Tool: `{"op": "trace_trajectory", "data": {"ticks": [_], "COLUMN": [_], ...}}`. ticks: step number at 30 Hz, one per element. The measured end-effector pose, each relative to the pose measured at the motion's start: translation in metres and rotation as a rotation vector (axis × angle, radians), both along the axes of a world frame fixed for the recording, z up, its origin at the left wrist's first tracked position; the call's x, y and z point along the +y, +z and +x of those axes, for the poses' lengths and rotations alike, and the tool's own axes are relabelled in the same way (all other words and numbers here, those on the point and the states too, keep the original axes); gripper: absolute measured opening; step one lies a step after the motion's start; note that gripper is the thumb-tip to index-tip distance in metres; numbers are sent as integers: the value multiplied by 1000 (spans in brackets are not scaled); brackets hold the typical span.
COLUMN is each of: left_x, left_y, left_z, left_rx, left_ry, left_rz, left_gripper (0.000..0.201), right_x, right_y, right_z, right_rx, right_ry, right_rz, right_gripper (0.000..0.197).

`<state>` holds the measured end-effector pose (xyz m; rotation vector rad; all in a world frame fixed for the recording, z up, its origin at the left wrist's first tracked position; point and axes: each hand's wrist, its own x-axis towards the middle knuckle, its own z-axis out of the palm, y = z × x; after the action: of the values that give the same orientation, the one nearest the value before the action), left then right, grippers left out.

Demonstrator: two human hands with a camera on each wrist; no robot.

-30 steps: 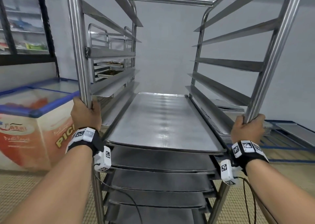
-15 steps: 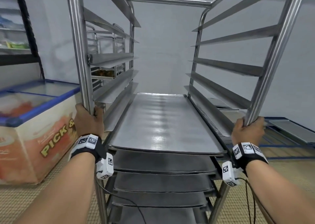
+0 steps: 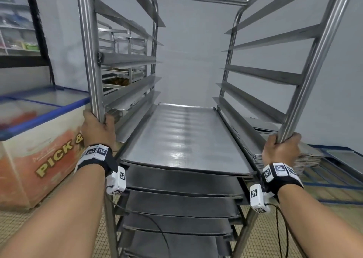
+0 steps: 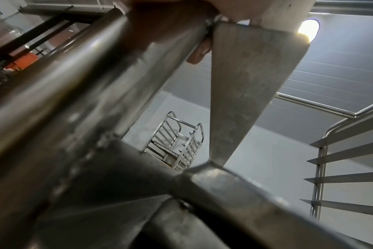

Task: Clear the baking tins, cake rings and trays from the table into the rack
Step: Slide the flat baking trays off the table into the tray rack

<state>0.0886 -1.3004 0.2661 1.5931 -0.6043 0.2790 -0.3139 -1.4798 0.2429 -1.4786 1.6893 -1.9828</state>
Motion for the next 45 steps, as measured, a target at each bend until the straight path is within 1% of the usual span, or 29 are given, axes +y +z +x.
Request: {"op": "trace_trajectory", "data": {"ticks": [4,10,18,22,24,27,34,39,42,45], "left_x": [-34,-89,-184,-238,-264,-299,-364,-425,-461,-501], "left_y": [-1,2,0,-3,-2,-1,5,2,2,0], "left_z": [-11,-24,-18,-11,-10,-8,-9,0,4,5], "left_rx": [1,14,10,-1,-10,-9,10,22,27,-6], "left_ry": [31,51,31,33,36,36,57,57,72,70], "left_rz": [38,39,15,27,44,14,87,65,54,34], "left_gripper": [38,38,35,39,38,32,33,33,31,29], "right_x": [-44,-109,-203,-255,-281,-316,-380,-430,-471,-515], "right_y": [0,-3,-3,-2,-3,-2,3,6,5,0], "right_z": [-6,-10,-4,-2,-1,2,10,13,15,13], "right_rx": [22,29,25,29,33,19,-12,-25,-12,-16], "right_ry": [32,57,6,-4,-15,-22,-42,-35,-15,4], "right_rz": [-13,-64,-87,-115,-113,-101,-32,-10,-31,-25], "right_gripper": [25,21,24,23,23,23,23,25,23,22]}}
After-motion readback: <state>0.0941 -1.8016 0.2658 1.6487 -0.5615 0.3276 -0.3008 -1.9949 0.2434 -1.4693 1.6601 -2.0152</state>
